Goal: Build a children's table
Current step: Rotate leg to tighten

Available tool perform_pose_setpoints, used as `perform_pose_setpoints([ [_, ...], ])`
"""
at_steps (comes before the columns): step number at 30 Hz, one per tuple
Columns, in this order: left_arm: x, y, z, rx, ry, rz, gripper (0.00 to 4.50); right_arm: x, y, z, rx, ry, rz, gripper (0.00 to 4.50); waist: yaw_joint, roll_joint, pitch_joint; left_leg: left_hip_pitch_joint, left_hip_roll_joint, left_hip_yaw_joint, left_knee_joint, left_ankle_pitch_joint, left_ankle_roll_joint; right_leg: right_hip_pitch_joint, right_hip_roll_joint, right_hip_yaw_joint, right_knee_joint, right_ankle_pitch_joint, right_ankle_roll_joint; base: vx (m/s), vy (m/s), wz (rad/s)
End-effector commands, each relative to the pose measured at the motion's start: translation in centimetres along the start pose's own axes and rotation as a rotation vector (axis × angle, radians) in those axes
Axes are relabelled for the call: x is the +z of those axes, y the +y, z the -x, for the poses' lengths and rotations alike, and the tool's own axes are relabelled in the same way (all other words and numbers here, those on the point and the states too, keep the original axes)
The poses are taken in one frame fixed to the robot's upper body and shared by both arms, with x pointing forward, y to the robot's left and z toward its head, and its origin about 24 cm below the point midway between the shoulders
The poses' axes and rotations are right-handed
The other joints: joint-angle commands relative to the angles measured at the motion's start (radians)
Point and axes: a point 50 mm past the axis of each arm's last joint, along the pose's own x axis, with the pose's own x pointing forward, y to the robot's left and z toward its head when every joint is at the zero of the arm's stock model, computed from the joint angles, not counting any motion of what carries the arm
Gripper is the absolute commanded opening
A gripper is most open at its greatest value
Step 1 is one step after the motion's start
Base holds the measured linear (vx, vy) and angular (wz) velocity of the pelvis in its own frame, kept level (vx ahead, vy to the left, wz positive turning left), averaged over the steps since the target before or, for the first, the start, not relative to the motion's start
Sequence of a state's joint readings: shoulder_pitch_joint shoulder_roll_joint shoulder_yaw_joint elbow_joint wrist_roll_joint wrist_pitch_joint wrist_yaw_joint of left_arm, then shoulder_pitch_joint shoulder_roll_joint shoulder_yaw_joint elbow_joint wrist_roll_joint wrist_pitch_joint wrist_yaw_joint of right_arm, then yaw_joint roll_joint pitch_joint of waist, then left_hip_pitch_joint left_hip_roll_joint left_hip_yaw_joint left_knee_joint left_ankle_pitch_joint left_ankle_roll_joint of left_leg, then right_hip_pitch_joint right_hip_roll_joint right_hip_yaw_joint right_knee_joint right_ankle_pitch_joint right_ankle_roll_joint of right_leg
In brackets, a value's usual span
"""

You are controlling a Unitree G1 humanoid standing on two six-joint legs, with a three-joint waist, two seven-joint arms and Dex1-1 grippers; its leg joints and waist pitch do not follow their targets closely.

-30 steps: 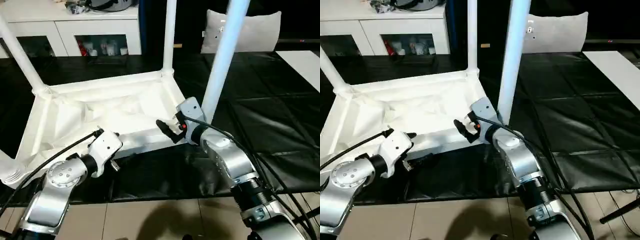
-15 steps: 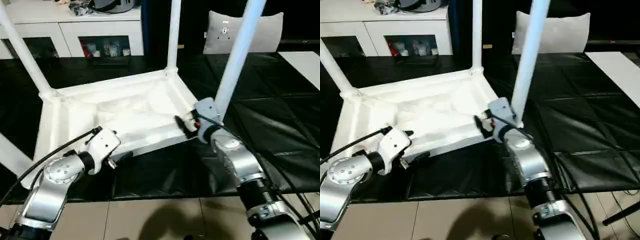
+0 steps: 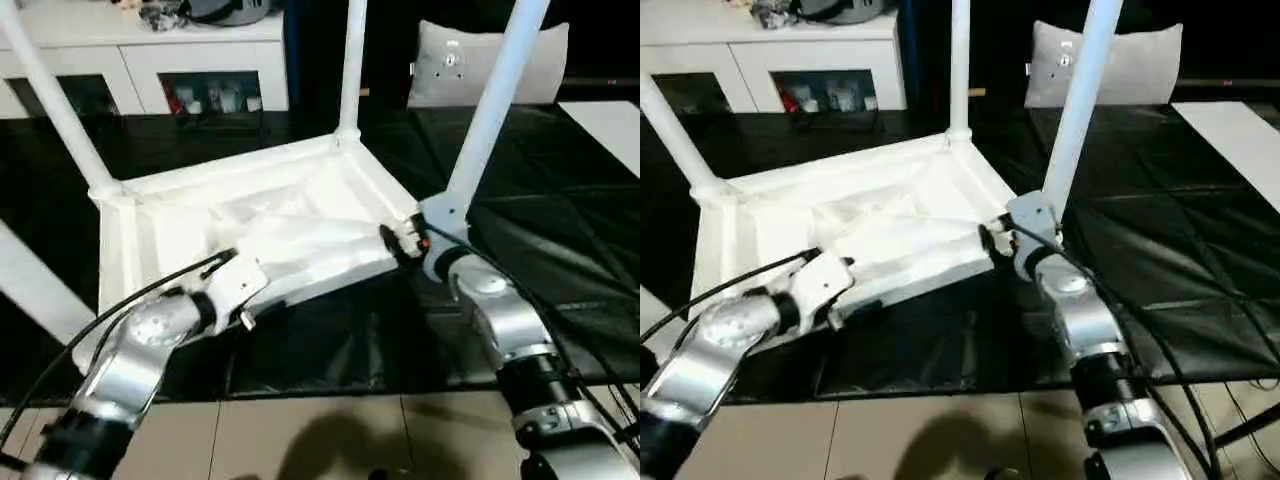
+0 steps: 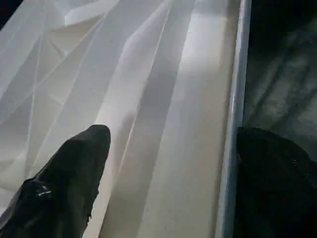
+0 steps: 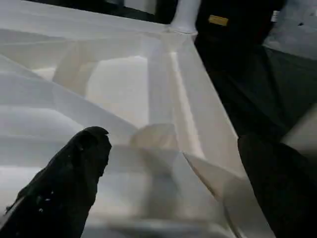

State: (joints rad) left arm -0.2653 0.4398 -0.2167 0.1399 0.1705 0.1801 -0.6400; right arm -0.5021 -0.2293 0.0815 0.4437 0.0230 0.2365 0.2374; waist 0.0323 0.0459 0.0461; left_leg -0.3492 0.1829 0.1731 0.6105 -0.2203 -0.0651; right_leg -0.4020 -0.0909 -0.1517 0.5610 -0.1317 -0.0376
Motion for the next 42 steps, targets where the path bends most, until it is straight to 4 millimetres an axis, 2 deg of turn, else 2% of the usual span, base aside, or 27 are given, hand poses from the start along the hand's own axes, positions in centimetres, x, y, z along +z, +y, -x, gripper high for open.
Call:
perform_pose_setpoints([
  [1,0.1,0.5,-0.4,0.040,0.005,-0.018,4.41,-0.5,-1.3,0.5,-0.060,0.015,0.000,4.50,-0.006,0.005,-0.066,0.002,0.041,-0.020,-0.076,-0.215,0.040,0.056,-0.065,0.061,-0.069,-0.390,-0.097,0.000,0.000,0.00],
  [3,0.5,0.5,-0.9,0.057,-0.005,-0.021,4.41,-0.7,-1.9,0.7,-0.078,0.023,0.006,4.50,-0.005,0.003,-0.067,0.005,0.040,-0.018,-0.073,-0.205,0.046,0.054,-0.065,0.061,-0.072,-0.400,-0.093,0.000,0.000,0.00],
  [5,1.0,0.4,-1.4,0.071,-0.020,-0.015,4.41,-1.0,-2.6,1.1,-0.105,0.035,0.012,4.50,-0.003,0.003,-0.067,0.002,0.041,-0.018,-0.073,-0.192,0.051,0.054,-0.064,0.060,-0.072,-0.391,-0.094,0.000,0.000,0.00],
  [7,1.0,0.3,-1.7,0.073,-0.013,-0.032,4.41,-1.2,-3.0,1.3,-0.118,0.041,0.012,4.50,0.000,-0.001,-0.069,-0.002,0.041,-0.019,-0.073,-0.178,0.056,0.057,-0.064,0.060,-0.068,-0.378,-0.094,0.000,0.000,0.00],
  [10,1.0,0.4,-2.0,0.097,-0.012,-0.049,4.41,-1.6,-3.7,1.6,-0.136,0.060,0.028,4.50,-0.004,-0.004,-0.069,-0.003,0.039,-0.019,-0.071,-0.179,0.059,0.058,-0.064,0.058,-0.069,-0.393,-0.086,0.000,0.000,0.00],
  [11,1.1,0.4,-2.2,0.107,-0.016,-0.051,4.41,-1.8,-4.0,1.8,-0.144,0.068,0.034,4.50,-0.007,-0.005,-0.066,-0.003,0.035,-0.017,-0.069,-0.186,0.066,0.057,-0.064,0.054,-0.076,-0.432,-0.074,0.000,0.000,0.00],
  [13,1.1,0.5,-2.2,0.116,-0.021,-0.052,4.41,-2.0,-4.2,2.0,-0.151,0.073,0.035,4.50,-0.009,-0.006,-0.067,-0.006,0.033,-0.017,-0.068,-0.185,0.069,0.059,-0.065,0.052,-0.079,-0.449,-0.064,0.000,0.000,0.00],
  [15,1.2,0.5,-2.3,0.129,-0.030,-0.051,4.41,-2.2,-4.8,2.3,-0.169,0.082,0.037,4.50,-0.014,-0.008,-0.065,-0.003,0.032,-0.017,-0.066,-0.196,0.072,0.053,-0.062,0.048,-0.086,-0.481,-0.050,0.000,0.000,0.00],
  [17,1.3,0.4,-2.3,0.136,-0.063,-0.043,4.41,-2.5,-6.1,2.8,-0.213,0.098,0.042,4.50,-0.016,-0.008,-0.065,-0.003,0.032,-0.017,-0.065,-0.200,0.074,0.053,-0.061,0.047,-0.089,-0.490,-0.044,0.000,0.000,0.00],
  [21,1.6,0.0,-2.1,0.126,-0.106,-0.016,4.41,-2.6,-6.7,3.1,-0.226,0.101,0.047,4.50,-0.019,-0.010,-0.068,-0.007,0.033,-0.019,-0.064,-0.194,0.083,0.053,-0.061,0.045,-0.085,-0.470,-0.051,0.000,0.000,0.00],
  [27,2.5,-1.3,-1.6,0.132,-0.219,0.098,4.41,-2.7,-5.5,3.2,-0.182,0.070,0.030,4.50,-0.029,-0.013,-0.068,-0.015,0.037,-0.019,-0.064,-0.176,0.097,0.055,-0.063,0.047,-0.081,-0.449,-0.072,0.000,0.000,0.00],
  [29,2.5,-1.4,-1.6,0.139,-0.228,0.111,4.41,-2.6,-5.3,3.2,-0.174,0.065,0.027,4.50,-0.029,-0.016,-0.067,-0.012,0.035,-0.017,-0.063,-0.186,0.101,0.052,-0.062,0.046,-0.084,-0.466,-0.067,0.000,0.000,0.00],
  [30,2.6,-1.8,-1.4,0.148,-0.250,0.150,4.41,-2.6,-4.6,3.0,-0.139,0.055,0.011,4.50,-0.029,-0.014,-0.067,-0.013,0.035,-0.017,-0.062,-0.185,0.101,0.054,-0.064,0.046,-0.081,-0.467,-0.068,0.000,0.000,0.00],
  [34,2.2,-2.4,-0.9,0.147,-0.250,0.175,4.41,-2.0,-3.3,2.6,-0.077,0.010,0.012,4.50,-0.031,-0.013,-0.062,-0.011,0.037,-0.018,-0.066,-0.213,0.096,0.049,-0.061,0.043,-0.090,-0.512,-0.045,0.000,0.000,0.00],
  [35,1.9,-2.5,-0.7,0.145,-0.243,0.179,4.41,-1.8,-3.0,2.5,-0.060,-0.001,0.015,4.50,-0.030,-0.015,-0.062,-0.007,0.036,-0.018,-0.065,-0.220,0.092,0.046,-0.061,0.043,-0.092,-0.526,-0.036,0.000,0.000,0.00],
  [39,1.5,-2.7,-0.1,0.138,-0.233,0.192,4.41,-1.3,-2.5,1.9,-0.031,-0.014,0.021,4.50,-0.030,-0.015,-0.061,-0.009,0.038,-0.020,-0.068,-0.221,0.088,0.047,-0.061,0.046,-0.089,-0.516,-0.040,0.000,0.000,0.00],
  [41,1.4,-2.8,0.4,0.128,-0.238,0.199,4.41,-0.8,-2.3,1.4,-0.015,-0.023,0.031,4.50,-0.028,-0.021,-0.061,-0.010,0.039,-0.021,-0.069,-0.217,0.088,0.049,-0.063,0.047,-0.087,-0.510,-0.044,0.000,0.000,0.00],
  [42,1.4,-3.1,1.0,0.112,-0.248,0.209,4.41,-0.2,-2.0,0.8,0.009,-0.034,0.044,4.50,-0.025,-0.017,-0.061,-0.008,0.042,-0.022,-0.070,-0.215,0.087,0.047,-0.067,0.049,-0.081,-0.499,-0.056,0.000,0.000,0.00],
])
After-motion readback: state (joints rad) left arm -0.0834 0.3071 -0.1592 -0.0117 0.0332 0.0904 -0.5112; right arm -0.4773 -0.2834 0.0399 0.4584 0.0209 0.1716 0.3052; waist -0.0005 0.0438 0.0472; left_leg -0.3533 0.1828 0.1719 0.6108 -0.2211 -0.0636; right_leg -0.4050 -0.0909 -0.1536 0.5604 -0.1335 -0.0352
